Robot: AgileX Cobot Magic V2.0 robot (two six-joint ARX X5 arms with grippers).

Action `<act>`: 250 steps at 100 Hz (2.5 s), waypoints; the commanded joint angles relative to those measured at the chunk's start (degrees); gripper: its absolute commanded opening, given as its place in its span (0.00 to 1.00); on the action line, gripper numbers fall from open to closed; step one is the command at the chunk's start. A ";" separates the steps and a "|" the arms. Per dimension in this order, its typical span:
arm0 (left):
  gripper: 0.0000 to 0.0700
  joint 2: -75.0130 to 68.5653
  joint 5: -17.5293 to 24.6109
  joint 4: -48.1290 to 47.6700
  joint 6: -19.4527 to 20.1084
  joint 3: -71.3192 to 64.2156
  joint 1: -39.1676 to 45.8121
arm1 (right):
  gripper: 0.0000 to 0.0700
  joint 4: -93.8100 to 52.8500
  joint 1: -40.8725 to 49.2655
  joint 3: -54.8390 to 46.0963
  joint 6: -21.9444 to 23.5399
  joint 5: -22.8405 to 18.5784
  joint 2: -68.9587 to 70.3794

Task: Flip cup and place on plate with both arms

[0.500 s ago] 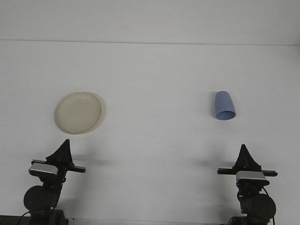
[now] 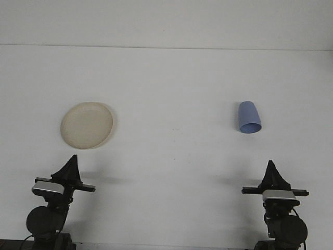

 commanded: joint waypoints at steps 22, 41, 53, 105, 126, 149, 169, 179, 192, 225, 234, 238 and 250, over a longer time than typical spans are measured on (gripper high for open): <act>0.02 -0.11 -0.11 0.68 -0.11 -1.16 0.02 | 0.00 -9.18 0.04 11.39 0.63 0.02 2.89; 0.02 -0.11 -0.11 0.66 -0.11 -1.16 0.02 | 0.00 -20.50 0.04 23.02 0.63 -0.04 11.98; 0.02 -0.11 -0.11 0.68 -0.11 -1.16 0.02 | 0.00 -27.78 0.04 30.86 0.68 -0.09 18.80; 0.02 -0.11 -0.11 0.68 -0.11 -1.16 0.02 | 0.00 -50.05 0.04 46.03 4.72 -3.32 35.63; 0.02 -0.11 -0.11 0.68 -0.11 -1.16 0.02 | 0.00 -50.56 0.04 46.03 4.72 -3.28 35.58; 0.02 -0.11 -0.11 0.68 -0.11 -1.16 0.02 | 0.50 -51.54 0.04 46.03 4.72 -3.28 35.58; 0.02 -0.11 -0.11 0.68 -0.11 -1.16 0.02 | 0.60 -51.47 0.04 46.05 4.72 -3.26 35.58; 0.02 -0.11 -0.11 0.68 -0.11 -1.16 0.02 | 0.60 -51.15 0.04 46.05 4.72 -3.26 35.65; 0.02 -0.11 -0.11 0.68 -0.11 -1.16 0.02 | 0.60 -48.98 -0.02 46.05 4.63 -2.73 37.53; 0.02 -0.11 -0.11 0.68 -0.11 -1.16 0.02 | 0.60 -35.36 -0.02 43.10 2.89 -2.67 48.09; 0.02 -0.11 -0.09 0.68 -0.11 -1.16 0.02 | 0.60 -29.20 -0.07 40.33 2.78 -2.67 49.68; 0.02 -0.11 -0.11 0.68 -0.11 -1.16 0.02 | 0.60 -26.34 -0.11 38.88 2.78 -2.67 50.23; 0.02 -0.11 -0.11 0.68 -0.11 -1.16 0.02 | 0.60 -17.66 -0.55 34.12 2.75 -3.10 51.41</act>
